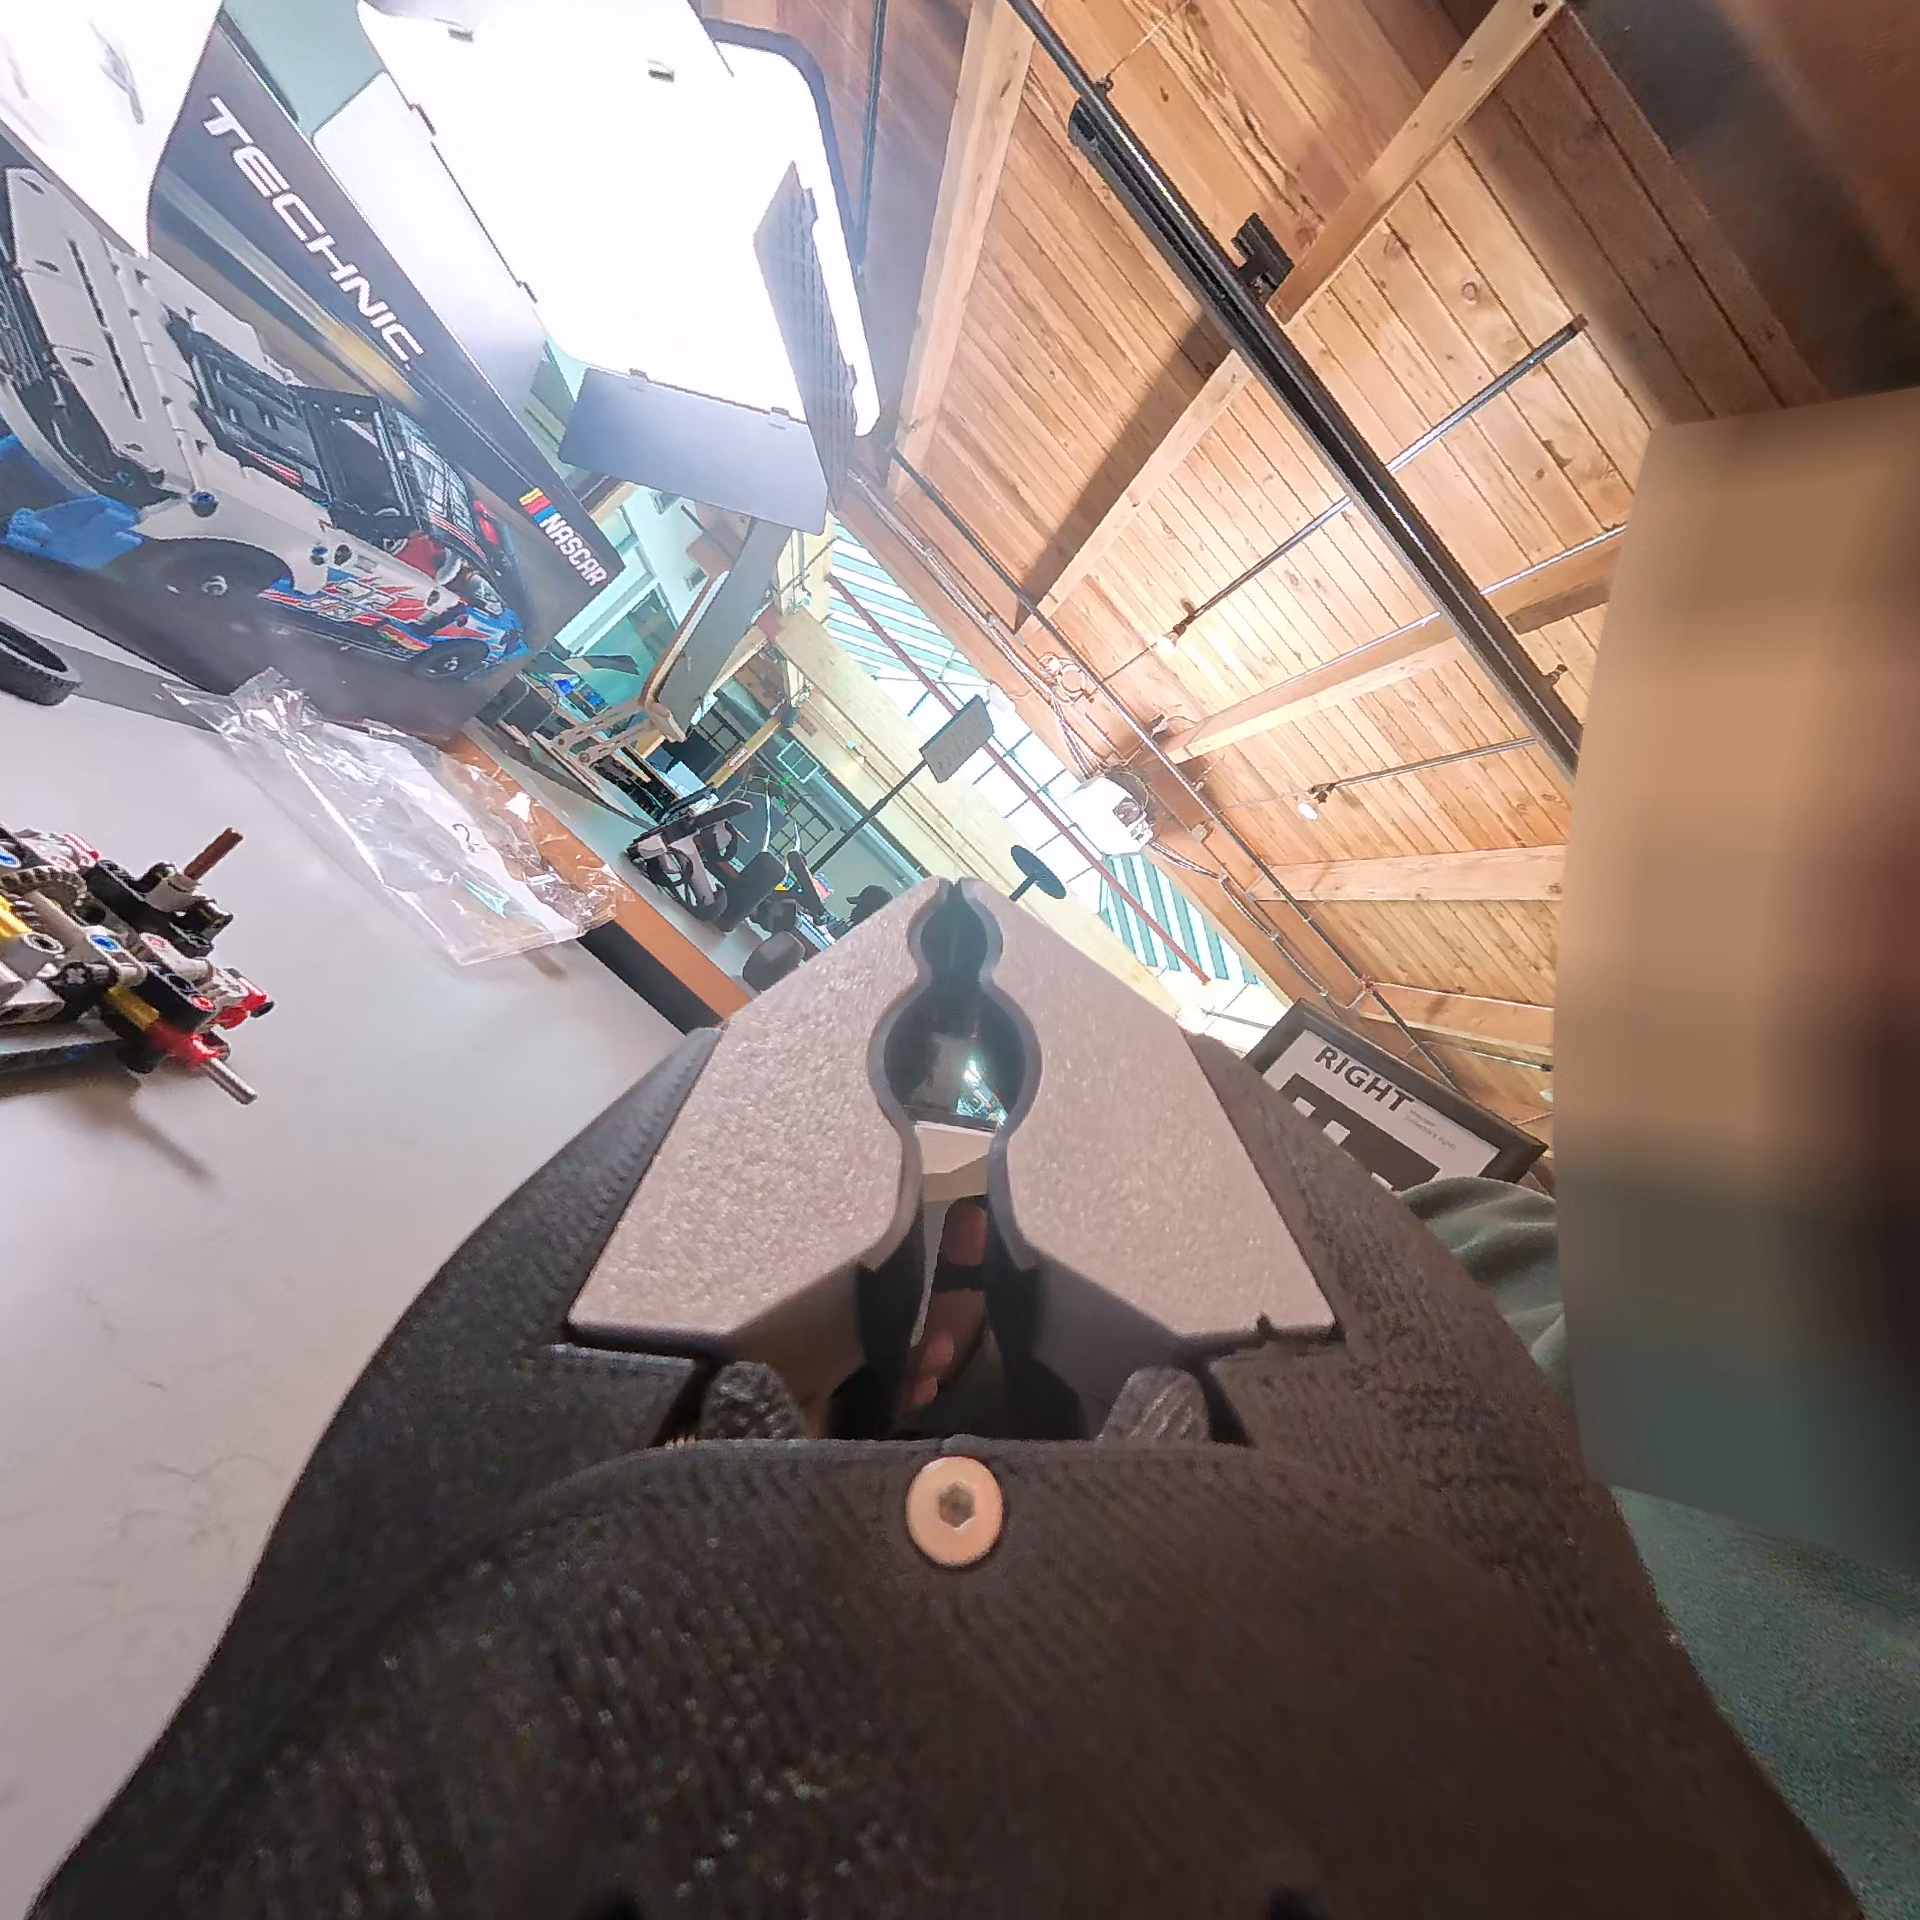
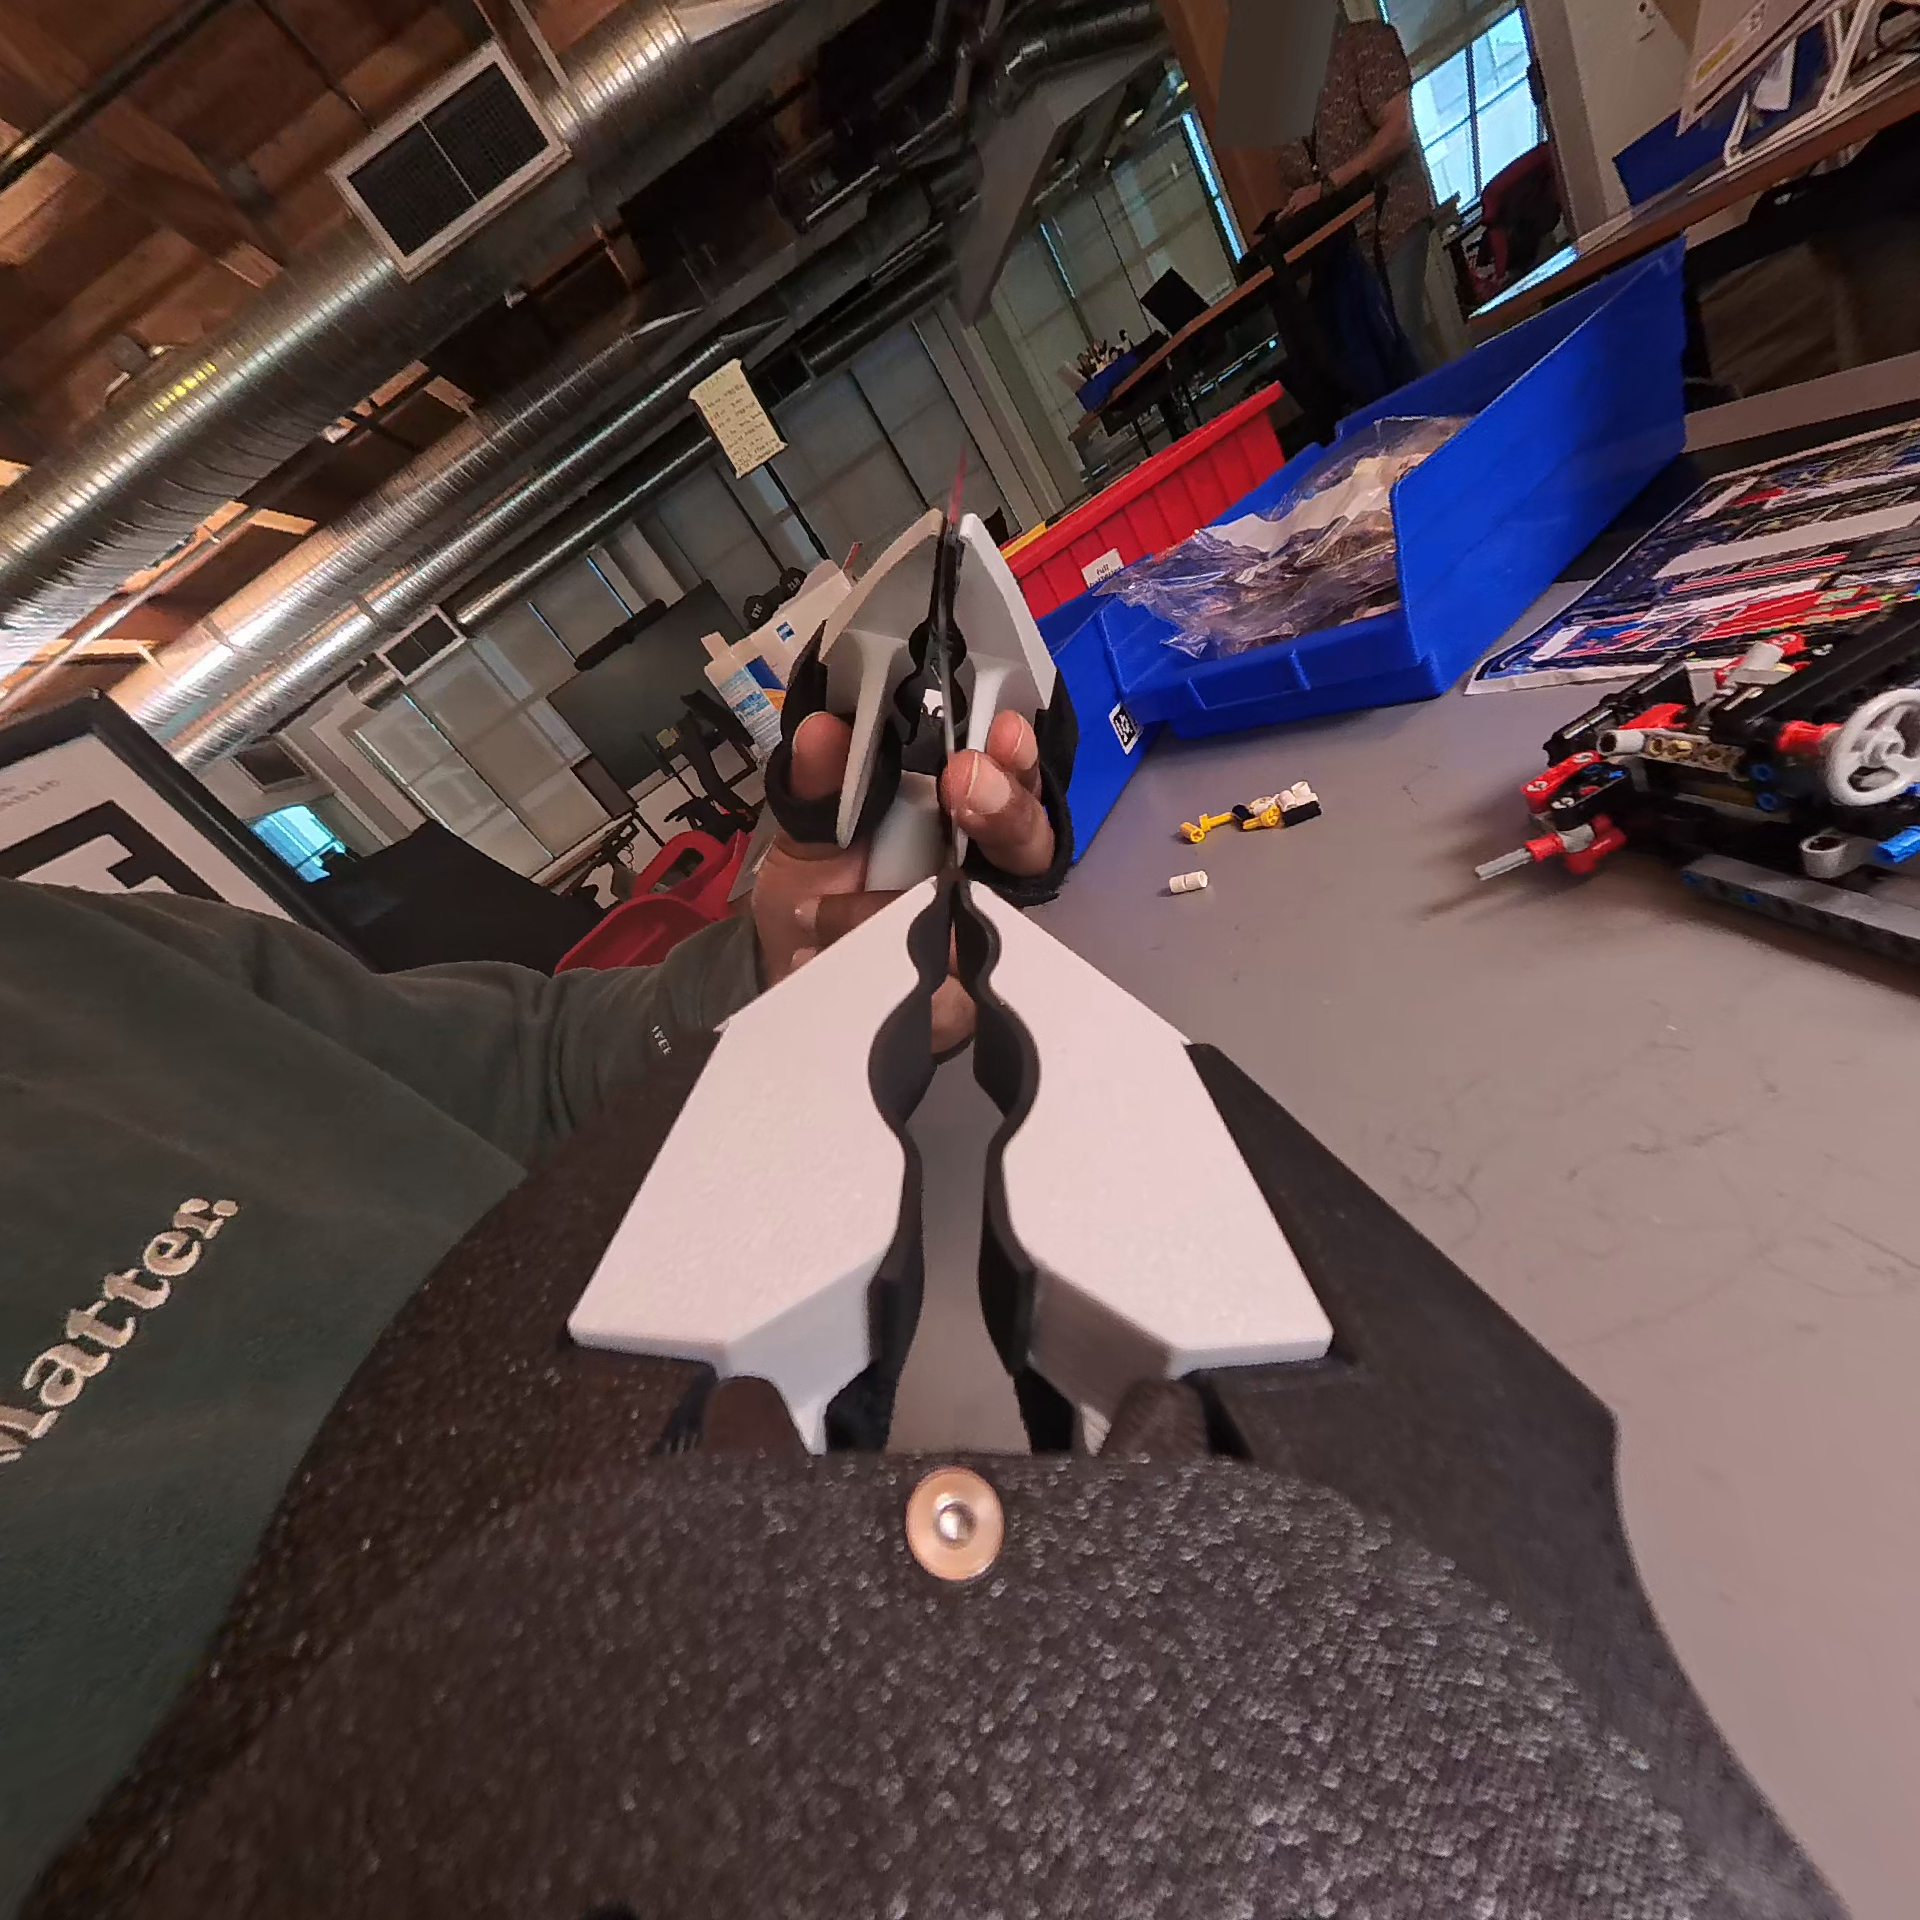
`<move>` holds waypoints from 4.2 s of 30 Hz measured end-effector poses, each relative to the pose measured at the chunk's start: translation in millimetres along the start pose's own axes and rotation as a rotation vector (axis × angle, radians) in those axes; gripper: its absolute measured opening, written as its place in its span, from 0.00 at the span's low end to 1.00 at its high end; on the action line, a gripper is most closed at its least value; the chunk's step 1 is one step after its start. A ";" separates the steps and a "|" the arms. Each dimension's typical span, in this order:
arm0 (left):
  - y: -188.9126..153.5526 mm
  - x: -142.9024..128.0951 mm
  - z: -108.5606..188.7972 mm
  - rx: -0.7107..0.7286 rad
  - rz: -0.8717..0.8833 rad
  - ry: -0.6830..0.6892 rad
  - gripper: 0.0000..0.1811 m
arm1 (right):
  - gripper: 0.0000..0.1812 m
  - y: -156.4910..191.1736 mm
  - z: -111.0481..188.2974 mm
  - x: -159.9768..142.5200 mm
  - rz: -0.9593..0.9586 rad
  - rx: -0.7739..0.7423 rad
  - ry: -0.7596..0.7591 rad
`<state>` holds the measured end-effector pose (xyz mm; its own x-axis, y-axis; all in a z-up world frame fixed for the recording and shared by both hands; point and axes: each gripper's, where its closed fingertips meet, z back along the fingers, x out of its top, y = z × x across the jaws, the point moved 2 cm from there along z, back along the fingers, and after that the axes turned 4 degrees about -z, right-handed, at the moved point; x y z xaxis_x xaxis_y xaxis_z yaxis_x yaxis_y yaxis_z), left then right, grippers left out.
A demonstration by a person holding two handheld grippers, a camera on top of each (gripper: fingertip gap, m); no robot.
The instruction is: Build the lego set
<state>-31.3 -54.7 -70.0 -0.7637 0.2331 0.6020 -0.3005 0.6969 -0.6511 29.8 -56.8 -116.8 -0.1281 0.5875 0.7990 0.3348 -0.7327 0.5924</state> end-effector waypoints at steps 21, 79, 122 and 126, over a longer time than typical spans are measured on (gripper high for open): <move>15.2 -37.6 2.6 0.207 -0.657 0.449 0.31 | 0.00 18.4 27.9 24.1 0.229 0.004 0.435; -5.4 -45.0 7.4 0.008 -0.367 0.442 0.00 | 0.08 2.6 63.2 15.1 0.216 0.131 0.693; -9.5 -50.2 6.3 -0.037 -0.381 0.450 0.00 | 0.00 -21.8 65.1 21.1 -0.032 0.226 0.095; -9.3 -49.8 6.2 -0.036 -0.380 0.448 0.00 | 0.00 -20.8 65.1 20.9 -0.030 0.230 0.098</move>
<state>6.0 -77.0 -96.8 -0.2880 0.2212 0.9317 -0.4802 0.8085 -0.3403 80.9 -6.9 -119.1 -0.2272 0.5635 0.7943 0.5317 -0.6116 0.5860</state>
